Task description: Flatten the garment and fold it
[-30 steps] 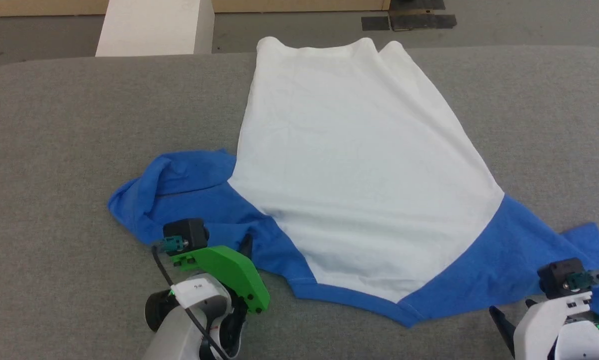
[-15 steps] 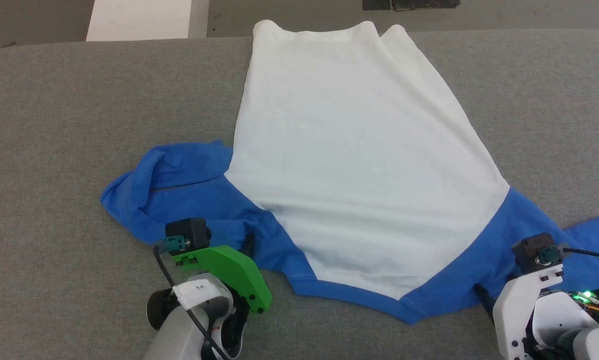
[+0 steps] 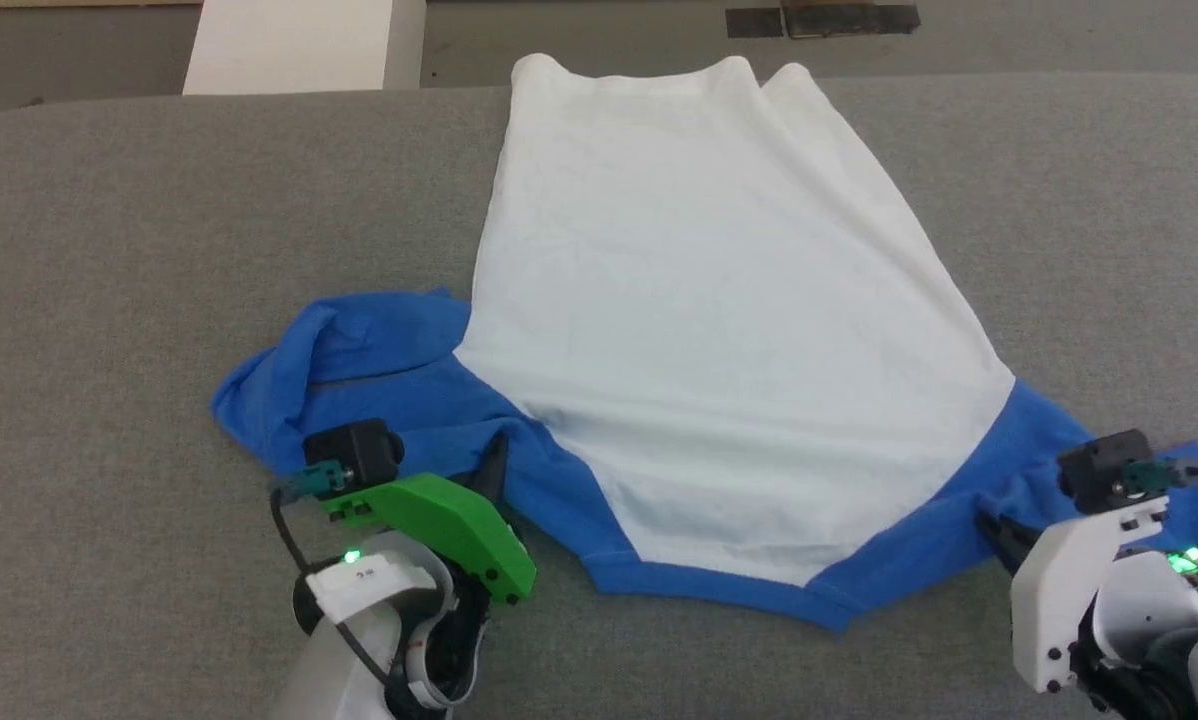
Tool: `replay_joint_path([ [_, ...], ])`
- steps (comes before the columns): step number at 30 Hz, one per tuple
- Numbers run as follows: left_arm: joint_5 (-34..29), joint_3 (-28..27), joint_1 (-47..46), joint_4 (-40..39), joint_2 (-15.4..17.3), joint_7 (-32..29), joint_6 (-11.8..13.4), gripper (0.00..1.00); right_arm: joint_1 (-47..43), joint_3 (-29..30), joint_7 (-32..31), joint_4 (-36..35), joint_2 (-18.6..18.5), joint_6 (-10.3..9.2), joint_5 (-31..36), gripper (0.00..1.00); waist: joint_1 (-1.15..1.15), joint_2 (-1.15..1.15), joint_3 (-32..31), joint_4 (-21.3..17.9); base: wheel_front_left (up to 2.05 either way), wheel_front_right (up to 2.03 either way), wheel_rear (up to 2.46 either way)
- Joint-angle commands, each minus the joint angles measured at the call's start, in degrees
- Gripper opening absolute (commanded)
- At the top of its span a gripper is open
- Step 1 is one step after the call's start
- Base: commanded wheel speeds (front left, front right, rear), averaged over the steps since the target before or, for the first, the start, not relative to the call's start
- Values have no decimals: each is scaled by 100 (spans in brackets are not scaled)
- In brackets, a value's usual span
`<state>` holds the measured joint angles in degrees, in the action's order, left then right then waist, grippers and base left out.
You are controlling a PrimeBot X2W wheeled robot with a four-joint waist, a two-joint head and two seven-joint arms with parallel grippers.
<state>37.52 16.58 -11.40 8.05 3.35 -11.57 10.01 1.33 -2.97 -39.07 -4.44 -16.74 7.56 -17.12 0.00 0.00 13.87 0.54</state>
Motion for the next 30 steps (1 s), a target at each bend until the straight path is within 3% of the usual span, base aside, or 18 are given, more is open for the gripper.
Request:
replay_joint_path([
  [1, 70, -51, -126, -119, 3, 37, -65, 0, 180, 78, 46, -111, -22, -8, -137, 0, 0, 0, -84, -49, 0, 0, 0],
  [9, 236, -290, -1281, -533, 400, -453, -315, 0, 1613, 371, -445, -372, -446, -8, -911, 0, 0, 0, -119, -132, 0, 0, 0],
  [16, -136, -354, -3394, 255, 855, -856, -396, 0, 3857, 74, -972, 332, -734, -8, -1239, 0, 0, 0, 418, -133, 0, 0, 0],
  [22, -735, -372, -5291, 1201, 1135, -640, -265, 0, 6088, -181, -758, 1440, -406, -8, -911, 0, 0, 0, 1080, -230, 0, 0, 0],
  [30, -1409, -342, -7073, 1799, 1385, 148, -119, 0, 8308, -171, 413, 2684, 160, -8, -181, 0, 0, 0, 1675, -295, 0, 0, 0],
])
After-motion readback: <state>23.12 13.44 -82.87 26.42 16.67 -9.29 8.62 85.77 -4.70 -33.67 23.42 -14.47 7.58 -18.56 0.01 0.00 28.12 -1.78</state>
